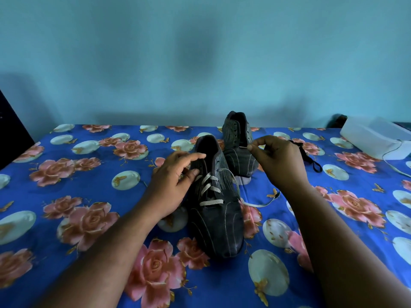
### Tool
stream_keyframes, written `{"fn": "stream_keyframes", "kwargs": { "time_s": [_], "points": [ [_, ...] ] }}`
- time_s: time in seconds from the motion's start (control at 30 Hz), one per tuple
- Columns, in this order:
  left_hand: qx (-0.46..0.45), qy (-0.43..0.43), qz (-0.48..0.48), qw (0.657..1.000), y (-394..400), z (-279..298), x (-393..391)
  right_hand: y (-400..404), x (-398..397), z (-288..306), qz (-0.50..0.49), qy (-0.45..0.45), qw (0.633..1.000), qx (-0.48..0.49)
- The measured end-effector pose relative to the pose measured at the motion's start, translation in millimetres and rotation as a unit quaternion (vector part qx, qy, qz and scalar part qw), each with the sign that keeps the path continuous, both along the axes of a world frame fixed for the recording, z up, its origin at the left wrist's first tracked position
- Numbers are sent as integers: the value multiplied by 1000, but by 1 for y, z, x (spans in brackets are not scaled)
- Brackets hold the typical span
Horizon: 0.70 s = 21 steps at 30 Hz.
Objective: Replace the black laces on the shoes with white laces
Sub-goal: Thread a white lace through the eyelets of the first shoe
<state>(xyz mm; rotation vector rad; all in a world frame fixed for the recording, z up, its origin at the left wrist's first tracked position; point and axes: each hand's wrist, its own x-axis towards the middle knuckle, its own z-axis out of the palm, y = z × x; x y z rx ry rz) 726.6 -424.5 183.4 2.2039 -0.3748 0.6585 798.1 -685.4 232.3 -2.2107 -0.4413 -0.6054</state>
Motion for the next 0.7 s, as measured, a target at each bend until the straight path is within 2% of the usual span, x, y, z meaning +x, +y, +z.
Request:
{"fn": "stream_keyframes", "kwargs": {
  "time_s": [0.17, 0.3, 0.43, 0.6, 0.7],
  "points": [
    [-7, 1, -6, 1000, -1, 1, -1, 30, -23, 8, 148, 35, 983, 101],
    [-14, 1, -3, 1000, -2, 2, -1, 51, -30, -1, 186, -33, 982, 16],
    [-15, -7, -5, 1000, -2, 3, -2, 56, -28, -10, 191, -35, 981, -16],
    [-37, 1, -16, 999, 5, 2, 0, 53, -21, -19, 145, -57, 981, -120],
    [-32, -7, -14, 999, 6, 3, -1, 53, -18, -22, 140, -43, 981, -130]
  ]
}}
